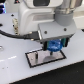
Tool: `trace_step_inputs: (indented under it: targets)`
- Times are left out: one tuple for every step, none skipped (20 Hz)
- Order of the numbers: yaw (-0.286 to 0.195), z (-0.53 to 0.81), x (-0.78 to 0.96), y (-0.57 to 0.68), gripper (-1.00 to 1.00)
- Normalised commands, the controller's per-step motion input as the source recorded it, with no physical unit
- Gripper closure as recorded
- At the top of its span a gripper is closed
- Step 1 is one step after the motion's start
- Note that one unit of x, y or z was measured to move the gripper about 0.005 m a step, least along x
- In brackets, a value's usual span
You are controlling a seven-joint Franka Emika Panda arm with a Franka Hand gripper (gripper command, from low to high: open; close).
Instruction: Insert the blue gear onto the right peg, followed by the red gear
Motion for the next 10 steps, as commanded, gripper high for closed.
trace_step_inputs:
  targets:
    - [0.0, 0.0, 0.27, -0.08, 1.0]
    - [0.0, -0.08, 0.17, -0.26, 1.0]
    - [0.0, -0.02, 0.19, -0.22, 1.0]
    - [0.0, -0.06, 0.2, -0.21, 1.0]
    - [0.0, -0.11, 0.21, -0.23, 1.0]
    - [0.0, -0.11, 0.22, -0.27, 1.0]
    - [0.0, -0.12, 0.2, -0.26, 1.0]
    - [0.0, -0.12, 0.19, -0.23, 1.0]
    - [0.0, -0.11, 0.2, -0.21, 1.0]
    - [0.0, -0.09, 0.21, -0.17, 1.0]
